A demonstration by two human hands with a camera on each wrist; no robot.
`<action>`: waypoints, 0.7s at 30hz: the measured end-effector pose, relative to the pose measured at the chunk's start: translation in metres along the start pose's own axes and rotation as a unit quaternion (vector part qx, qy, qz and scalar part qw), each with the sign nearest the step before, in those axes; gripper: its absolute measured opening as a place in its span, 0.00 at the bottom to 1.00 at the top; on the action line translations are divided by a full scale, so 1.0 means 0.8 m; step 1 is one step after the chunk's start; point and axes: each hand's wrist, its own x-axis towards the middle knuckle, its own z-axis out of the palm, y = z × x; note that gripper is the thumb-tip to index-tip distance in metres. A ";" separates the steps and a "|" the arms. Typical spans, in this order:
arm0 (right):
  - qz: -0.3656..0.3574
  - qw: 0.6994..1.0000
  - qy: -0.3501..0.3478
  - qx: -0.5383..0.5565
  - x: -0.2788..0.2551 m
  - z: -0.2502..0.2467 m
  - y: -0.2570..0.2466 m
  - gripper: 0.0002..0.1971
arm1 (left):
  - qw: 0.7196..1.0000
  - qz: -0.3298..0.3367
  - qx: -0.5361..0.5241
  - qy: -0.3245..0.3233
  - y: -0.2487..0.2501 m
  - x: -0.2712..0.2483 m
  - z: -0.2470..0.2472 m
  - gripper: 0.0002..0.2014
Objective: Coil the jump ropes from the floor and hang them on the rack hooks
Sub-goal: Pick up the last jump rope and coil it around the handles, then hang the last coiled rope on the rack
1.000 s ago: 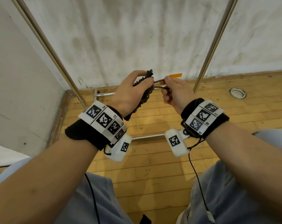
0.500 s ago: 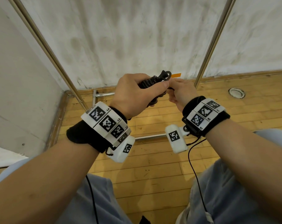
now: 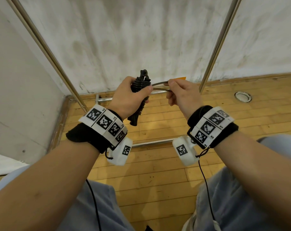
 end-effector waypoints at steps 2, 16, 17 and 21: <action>-0.040 0.999 0.004 -0.035 -0.006 0.000 -0.008 0.11 | 1.000 0.005 -0.001 -0.008 -0.001 0.000 0.001 0.13; -0.157 0.981 0.070 -0.090 -0.036 -0.061 -0.140 0.09 | 0.987 0.140 -0.068 -0.030 0.089 -0.017 0.041 0.08; -0.167 0.979 0.075 -0.092 -0.041 -0.065 -0.153 0.09 | 0.985 0.151 -0.072 -0.027 0.100 -0.021 0.043 0.07; -0.167 0.981 0.082 -0.050 -0.047 -0.080 -0.194 0.04 | 0.977 0.179 -0.115 -0.002 0.142 -0.028 0.050 0.09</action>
